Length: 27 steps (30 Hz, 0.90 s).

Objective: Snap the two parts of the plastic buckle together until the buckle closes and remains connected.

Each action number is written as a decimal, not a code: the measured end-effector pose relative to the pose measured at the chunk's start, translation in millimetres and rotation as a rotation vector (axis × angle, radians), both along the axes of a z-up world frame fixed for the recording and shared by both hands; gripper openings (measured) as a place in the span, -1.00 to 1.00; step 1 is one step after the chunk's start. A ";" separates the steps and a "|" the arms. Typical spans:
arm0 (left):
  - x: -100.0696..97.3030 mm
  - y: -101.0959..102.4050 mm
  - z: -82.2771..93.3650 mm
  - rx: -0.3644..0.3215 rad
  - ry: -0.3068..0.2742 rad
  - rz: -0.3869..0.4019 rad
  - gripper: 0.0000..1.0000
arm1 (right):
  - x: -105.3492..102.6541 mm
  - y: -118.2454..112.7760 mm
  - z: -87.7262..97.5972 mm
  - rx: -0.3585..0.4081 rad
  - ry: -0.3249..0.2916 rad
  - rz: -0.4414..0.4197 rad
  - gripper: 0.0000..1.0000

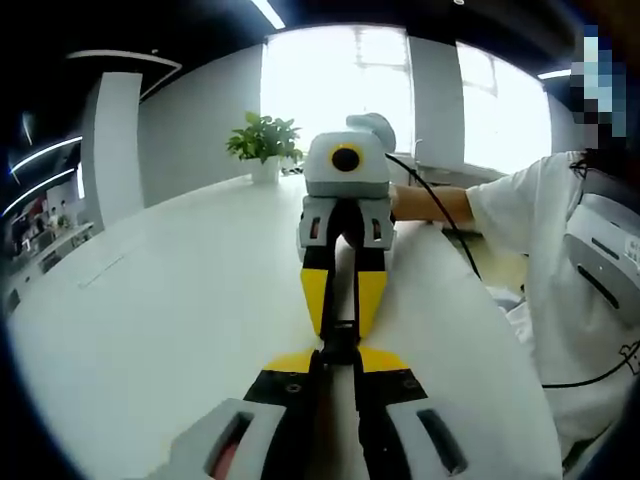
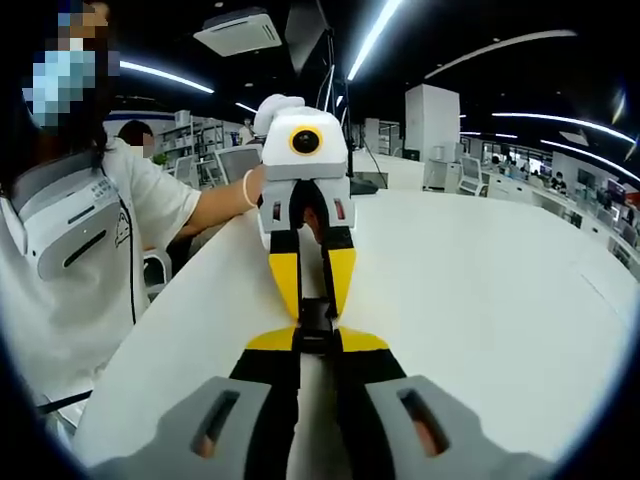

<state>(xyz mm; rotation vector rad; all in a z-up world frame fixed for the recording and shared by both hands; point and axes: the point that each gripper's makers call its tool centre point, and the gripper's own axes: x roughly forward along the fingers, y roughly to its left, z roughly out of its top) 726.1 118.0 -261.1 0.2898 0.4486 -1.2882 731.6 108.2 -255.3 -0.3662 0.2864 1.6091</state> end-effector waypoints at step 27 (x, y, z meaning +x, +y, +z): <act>11.9 25.7 12.4 -0.039 -0.028 0.132 -0.76 | 72.5 -10.8 2.0 0.004 -0.028 -0.064 -0.76</act>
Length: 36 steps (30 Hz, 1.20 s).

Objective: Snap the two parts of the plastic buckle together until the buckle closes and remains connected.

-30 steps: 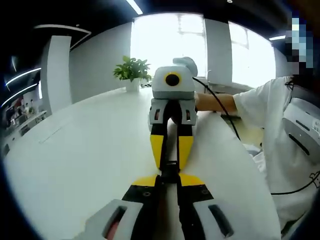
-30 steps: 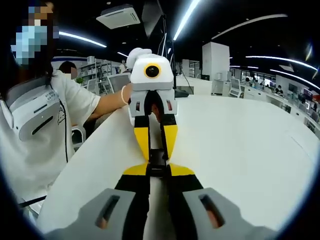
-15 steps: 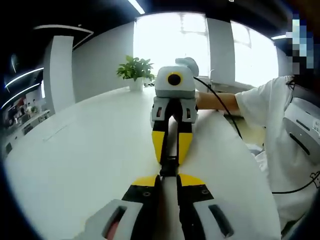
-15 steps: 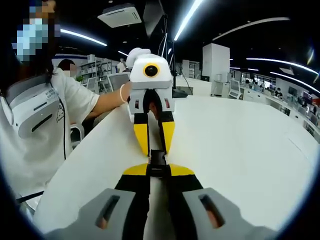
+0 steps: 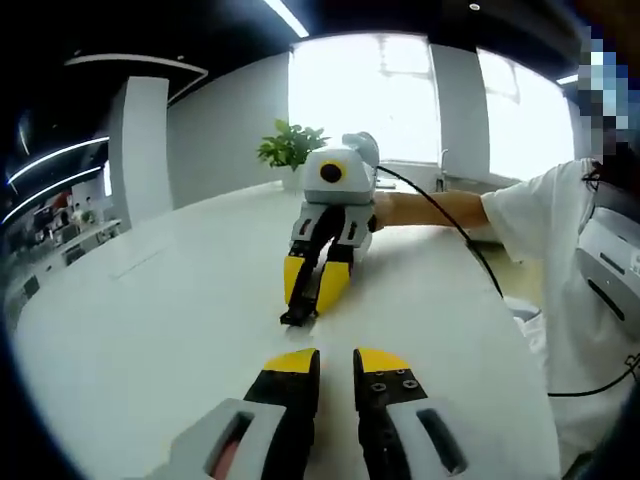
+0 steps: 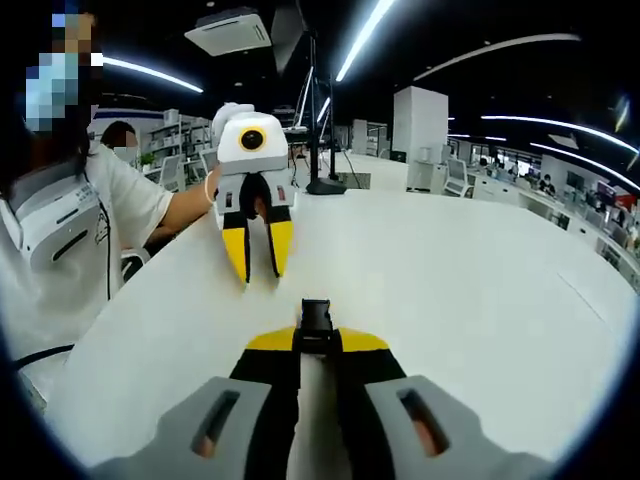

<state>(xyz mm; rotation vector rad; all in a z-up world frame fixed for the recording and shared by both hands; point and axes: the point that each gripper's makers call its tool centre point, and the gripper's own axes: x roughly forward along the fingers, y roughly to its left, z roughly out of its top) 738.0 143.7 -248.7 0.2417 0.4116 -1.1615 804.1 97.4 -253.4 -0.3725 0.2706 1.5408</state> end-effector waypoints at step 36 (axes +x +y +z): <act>-3.3 7.8 5.8 -0.037 0.012 0.049 -0.77 | 149.2 18.8 -7.0 -0.076 0.036 -0.065 -0.75</act>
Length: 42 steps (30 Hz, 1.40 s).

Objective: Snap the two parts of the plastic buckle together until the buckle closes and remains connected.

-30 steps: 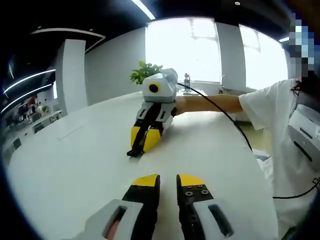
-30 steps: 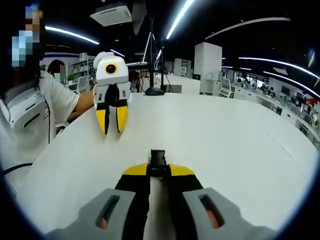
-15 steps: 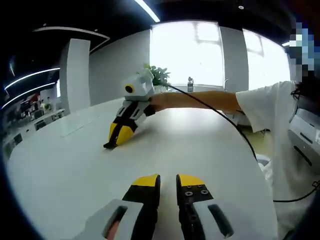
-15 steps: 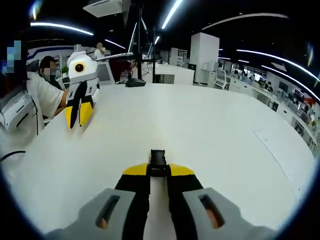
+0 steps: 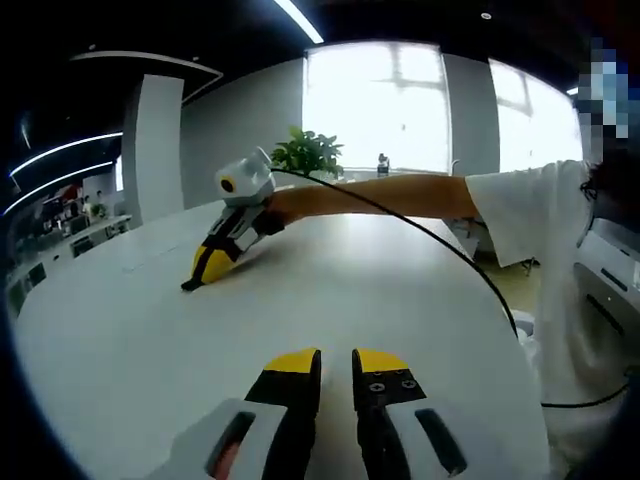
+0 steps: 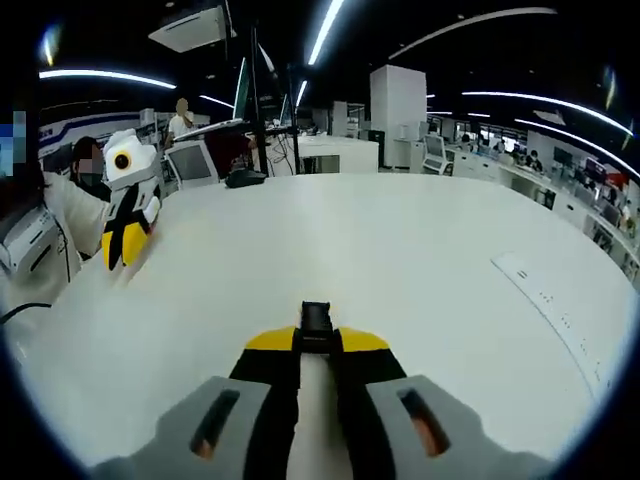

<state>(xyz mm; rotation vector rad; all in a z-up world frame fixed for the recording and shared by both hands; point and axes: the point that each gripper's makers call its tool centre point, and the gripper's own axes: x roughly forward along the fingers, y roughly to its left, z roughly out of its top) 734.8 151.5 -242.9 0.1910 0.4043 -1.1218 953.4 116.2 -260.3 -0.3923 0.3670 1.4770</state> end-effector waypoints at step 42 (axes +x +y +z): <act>58.5 26.0 34.9 -0.242 -0.035 0.300 -0.61 | -41.6 -35.7 35.8 0.206 -0.078 -0.269 -0.12</act>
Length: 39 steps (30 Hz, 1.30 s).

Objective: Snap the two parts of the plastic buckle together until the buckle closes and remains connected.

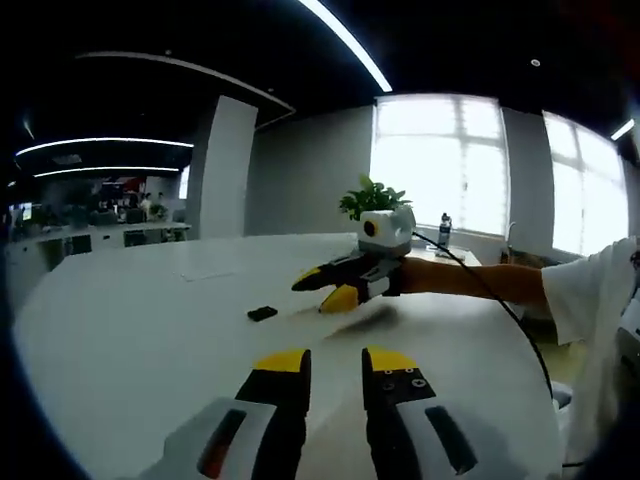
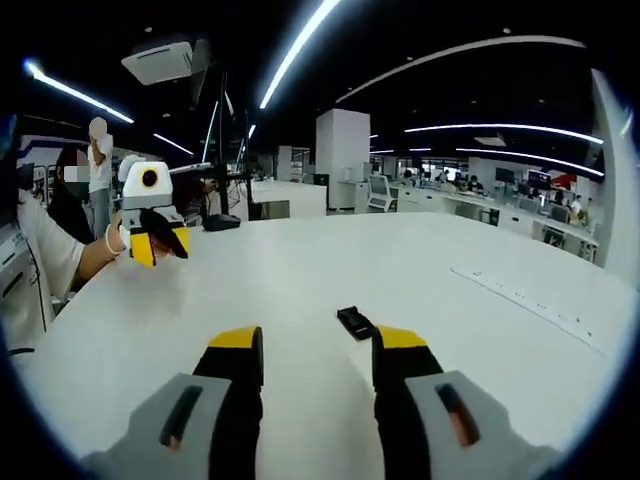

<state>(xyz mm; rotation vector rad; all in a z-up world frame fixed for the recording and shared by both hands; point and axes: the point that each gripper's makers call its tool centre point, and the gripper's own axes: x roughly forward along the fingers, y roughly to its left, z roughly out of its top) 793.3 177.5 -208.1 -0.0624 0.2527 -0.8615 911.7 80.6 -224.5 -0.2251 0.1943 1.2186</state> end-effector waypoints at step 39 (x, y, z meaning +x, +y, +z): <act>-1.4 27.5 -5.4 0.072 0.036 0.174 0.20 | -83.8 -46.8 24.0 -0.009 0.009 -0.215 0.92</act>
